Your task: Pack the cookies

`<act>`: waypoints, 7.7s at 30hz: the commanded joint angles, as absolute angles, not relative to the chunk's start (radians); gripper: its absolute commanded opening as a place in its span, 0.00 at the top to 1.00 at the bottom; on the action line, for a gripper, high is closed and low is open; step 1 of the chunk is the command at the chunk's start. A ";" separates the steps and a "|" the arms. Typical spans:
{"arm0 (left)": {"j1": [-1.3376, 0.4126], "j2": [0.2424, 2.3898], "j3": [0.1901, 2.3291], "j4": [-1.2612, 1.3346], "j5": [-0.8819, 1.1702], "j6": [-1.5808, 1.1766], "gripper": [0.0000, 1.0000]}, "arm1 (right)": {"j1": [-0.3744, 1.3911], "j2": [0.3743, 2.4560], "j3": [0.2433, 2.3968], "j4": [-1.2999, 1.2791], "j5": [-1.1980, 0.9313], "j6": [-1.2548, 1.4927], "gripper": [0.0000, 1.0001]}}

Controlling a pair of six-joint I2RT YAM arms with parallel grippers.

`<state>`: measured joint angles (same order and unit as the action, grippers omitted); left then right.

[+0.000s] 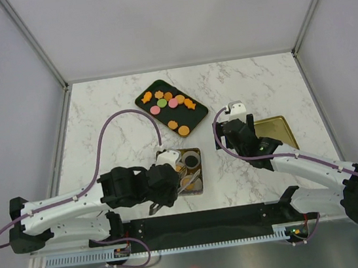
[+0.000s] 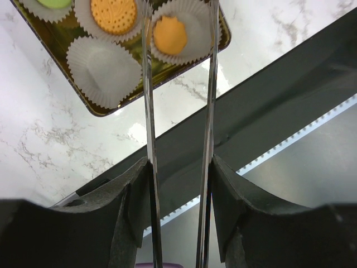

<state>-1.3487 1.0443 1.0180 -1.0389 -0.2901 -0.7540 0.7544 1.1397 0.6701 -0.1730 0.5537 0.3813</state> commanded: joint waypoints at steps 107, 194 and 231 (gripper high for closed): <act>-0.879 1.003 1.137 -1.039 -0.255 -0.462 0.63 | 0.750 1.154 0.695 -0.138 0.540 0.394 0.02; -0.769 1.041 1.289 -1.094 -0.325 -0.458 0.49 | 0.750 1.157 0.718 -0.155 0.523 0.402 0.02; -0.161 1.844 1.312 -0.540 -0.181 -0.437 0.14 | 0.473 1.373 0.865 -0.390 0.443 0.422 0.02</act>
<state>-0.1646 1.8561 1.2697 -0.5770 -0.1936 -0.4309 0.4973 1.3621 0.8394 -0.3832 0.4435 0.4374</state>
